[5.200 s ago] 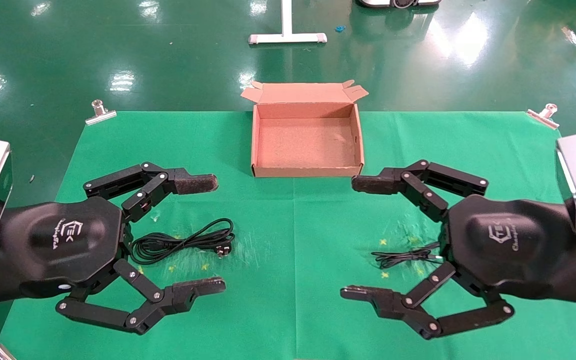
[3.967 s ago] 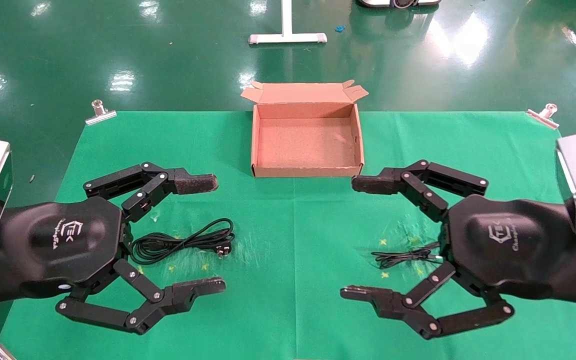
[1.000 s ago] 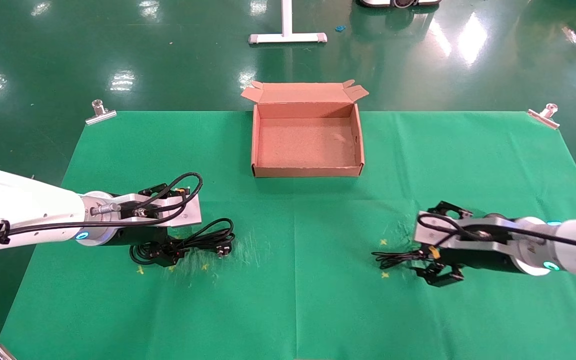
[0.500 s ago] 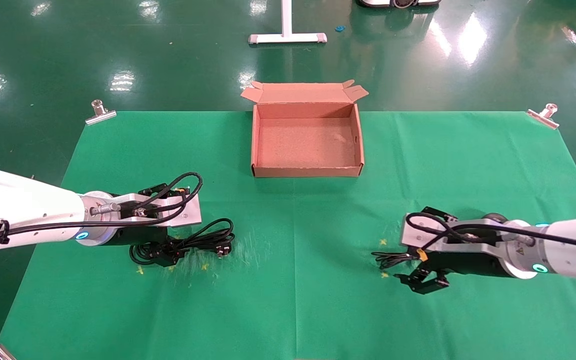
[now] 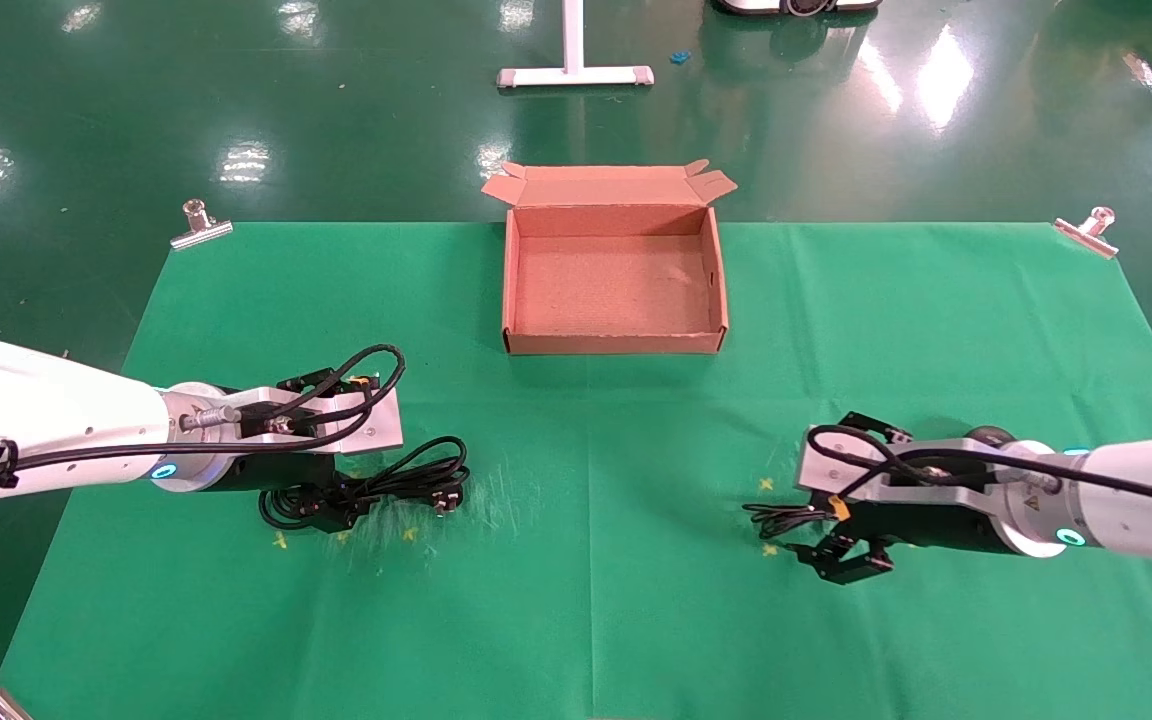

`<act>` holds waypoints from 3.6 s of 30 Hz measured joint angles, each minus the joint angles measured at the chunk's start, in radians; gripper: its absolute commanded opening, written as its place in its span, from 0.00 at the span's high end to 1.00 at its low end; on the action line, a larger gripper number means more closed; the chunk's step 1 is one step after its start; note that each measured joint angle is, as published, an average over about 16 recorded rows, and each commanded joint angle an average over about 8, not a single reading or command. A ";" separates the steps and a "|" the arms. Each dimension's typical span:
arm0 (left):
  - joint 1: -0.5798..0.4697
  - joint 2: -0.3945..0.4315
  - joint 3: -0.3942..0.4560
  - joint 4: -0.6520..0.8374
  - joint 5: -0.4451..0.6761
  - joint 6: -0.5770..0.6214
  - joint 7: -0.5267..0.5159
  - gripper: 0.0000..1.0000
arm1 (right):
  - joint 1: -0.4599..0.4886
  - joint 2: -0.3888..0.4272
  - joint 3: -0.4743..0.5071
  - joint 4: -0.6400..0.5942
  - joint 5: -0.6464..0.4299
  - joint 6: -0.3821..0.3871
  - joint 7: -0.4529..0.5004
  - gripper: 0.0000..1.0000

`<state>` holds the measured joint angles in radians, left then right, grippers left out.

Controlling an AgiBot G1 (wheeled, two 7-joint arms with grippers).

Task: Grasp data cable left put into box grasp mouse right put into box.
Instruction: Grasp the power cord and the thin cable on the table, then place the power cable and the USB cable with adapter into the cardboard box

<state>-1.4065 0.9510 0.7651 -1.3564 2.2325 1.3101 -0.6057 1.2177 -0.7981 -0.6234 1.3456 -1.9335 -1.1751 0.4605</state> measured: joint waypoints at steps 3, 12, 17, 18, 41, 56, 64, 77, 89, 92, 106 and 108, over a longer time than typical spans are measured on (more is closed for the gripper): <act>0.000 0.000 0.000 0.000 0.000 0.000 0.000 1.00 | 0.000 0.001 0.000 0.000 0.002 -0.001 -0.001 1.00; 0.000 0.000 0.000 0.000 -0.001 0.000 0.000 1.00 | 0.001 0.003 0.001 0.000 0.006 -0.004 -0.003 1.00; 0.000 0.000 0.000 0.000 -0.001 0.000 0.000 1.00 | 0.001 0.003 0.002 0.000 0.008 -0.004 -0.003 1.00; 0.000 0.000 0.000 0.000 -0.001 0.000 0.000 1.00 | 0.001 0.003 0.002 0.000 0.008 -0.005 -0.003 1.00; 0.000 0.000 0.000 0.000 -0.001 0.000 0.000 1.00 | 0.002 0.004 0.003 0.000 0.010 -0.006 -0.004 1.00; -0.008 0.002 -0.002 0.006 -0.002 -0.001 0.005 1.00 | 0.004 0.003 0.003 -0.004 0.012 -0.006 -0.007 1.00; -0.074 0.026 -0.020 0.025 -0.023 -0.010 0.033 1.00 | 0.046 0.017 0.025 -0.015 0.024 -0.003 -0.022 1.00; -0.206 0.266 -0.029 0.288 -0.015 -0.305 0.186 1.00 | 0.202 0.080 0.105 -0.029 0.038 -0.005 0.002 1.00; -0.219 0.419 0.157 0.546 -0.179 -0.625 0.351 0.77 | 0.292 0.144 0.162 -0.029 0.072 -0.028 0.025 1.00; -0.223 0.421 0.222 0.566 -0.241 -0.661 0.368 0.39 | 0.308 0.151 0.172 -0.032 0.083 -0.031 0.024 1.00; -0.279 0.415 0.416 0.647 -0.439 -0.761 0.390 0.00 | 0.362 0.145 0.201 -0.061 0.128 -0.029 0.010 1.00; -0.292 0.410 0.427 0.667 -0.457 -0.773 0.385 0.00 | 0.368 0.141 0.202 -0.065 0.130 -0.028 0.007 1.00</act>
<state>-1.6986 1.3609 1.1926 -0.6892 1.7757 0.5369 -0.2206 1.5859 -0.6574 -0.4213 1.2809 -1.8035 -1.2029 0.4676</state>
